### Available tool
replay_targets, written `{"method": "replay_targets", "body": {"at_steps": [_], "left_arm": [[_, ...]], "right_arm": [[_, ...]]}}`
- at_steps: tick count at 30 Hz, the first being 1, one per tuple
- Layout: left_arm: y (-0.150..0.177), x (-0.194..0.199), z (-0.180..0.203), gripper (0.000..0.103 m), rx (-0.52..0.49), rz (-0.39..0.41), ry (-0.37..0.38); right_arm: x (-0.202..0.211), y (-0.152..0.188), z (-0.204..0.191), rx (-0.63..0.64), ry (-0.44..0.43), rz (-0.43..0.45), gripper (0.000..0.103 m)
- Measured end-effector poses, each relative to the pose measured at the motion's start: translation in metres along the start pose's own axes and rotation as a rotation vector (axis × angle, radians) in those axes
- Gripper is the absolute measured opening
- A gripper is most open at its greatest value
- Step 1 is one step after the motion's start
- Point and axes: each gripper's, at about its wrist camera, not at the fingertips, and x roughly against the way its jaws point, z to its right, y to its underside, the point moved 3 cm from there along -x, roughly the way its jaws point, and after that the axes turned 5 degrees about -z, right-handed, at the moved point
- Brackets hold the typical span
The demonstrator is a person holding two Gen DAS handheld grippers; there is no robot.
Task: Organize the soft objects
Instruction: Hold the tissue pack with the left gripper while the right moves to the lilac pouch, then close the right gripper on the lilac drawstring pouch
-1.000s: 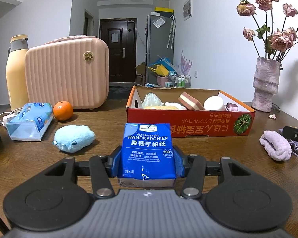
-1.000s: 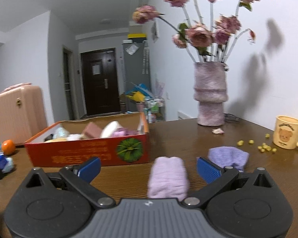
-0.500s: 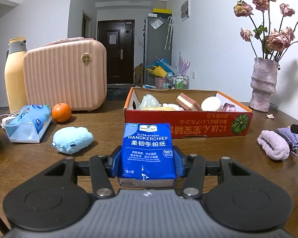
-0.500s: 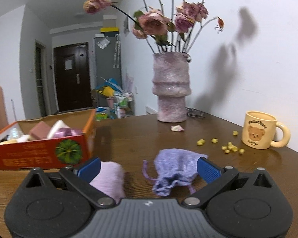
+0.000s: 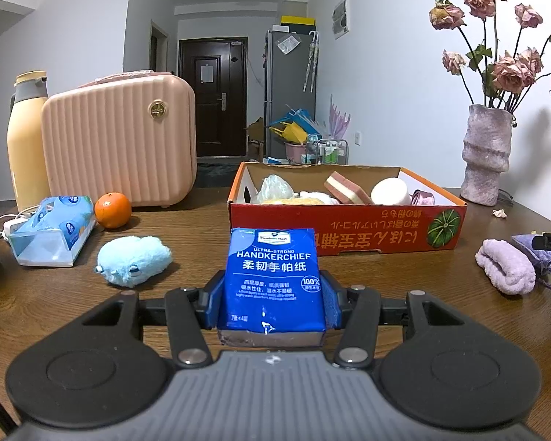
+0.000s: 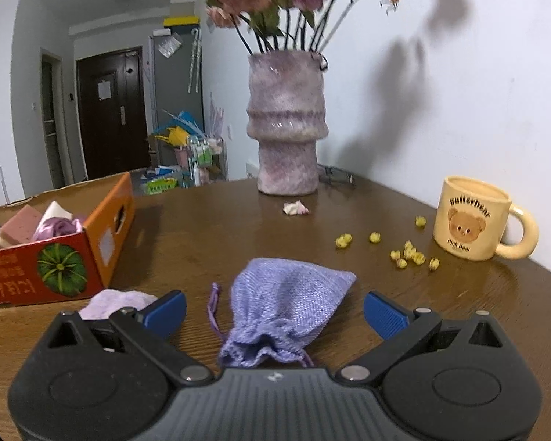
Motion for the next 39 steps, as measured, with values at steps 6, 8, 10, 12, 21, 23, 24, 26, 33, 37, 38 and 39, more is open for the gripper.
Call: {"method": "replay_targets", "body": {"at_steps": [6, 8, 10, 12, 21, 23, 24, 26, 33, 37, 38, 39], "left_arm": [[0.0, -0.001, 0.001, 0.053, -0.004, -0.002, -0.003], [0.0, -0.002, 0.001, 0.053, -0.003, -0.005, -0.002], [0.0, -0.002, 0.0, 0.053, -0.004, -0.007, -0.004], [0.0, -0.003, 0.0, 0.053, -0.006, -0.008, -0.003], [0.0, -0.005, 0.002, 0.053, -0.01, -0.007, -0.004], [0.0, -0.004, 0.005, 0.053, -0.011, -0.003, 0.001], [0.0, -0.004, 0.006, 0.053, -0.015, 0.0, 0.002], [-0.001, -0.003, 0.01, 0.053, -0.023, 0.009, 0.003], [-0.003, -0.001, 0.023, 0.053, -0.046, 0.033, 0.012], [-0.003, 0.0, 0.025, 0.053, -0.045, 0.039, 0.013], [-0.004, 0.0, 0.025, 0.053, -0.044, 0.041, 0.011], [-0.004, 0.0, 0.025, 0.053, -0.043, 0.042, 0.01]], "right_arm": [[-0.024, -0.004, 0.005, -0.018, 0.0, -0.087, 0.103], [-0.033, -0.005, 0.005, -0.025, -0.003, -0.124, 0.103], [-0.04, -0.006, 0.007, -0.036, -0.007, -0.152, 0.103], [-0.046, -0.006, 0.008, -0.045, -0.008, -0.173, 0.103], [-0.051, -0.007, 0.006, -0.033, 0.007, -0.182, 0.083], [-0.049, -0.008, 0.007, -0.037, 0.01, -0.17, 0.071], [-0.047, -0.008, 0.007, -0.04, 0.01, -0.166, 0.064], [-0.045, -0.007, 0.008, -0.042, 0.009, -0.158, 0.053], [-0.03, -0.007, 0.009, -0.054, 0.024, -0.094, 0.037], [-0.018, -0.005, 0.003, -0.039, 0.037, -0.045, 0.036], [-0.015, -0.005, 0.001, -0.032, 0.04, -0.031, 0.036], [-0.012, -0.005, -0.002, -0.026, 0.04, -0.017, 0.036]]}}
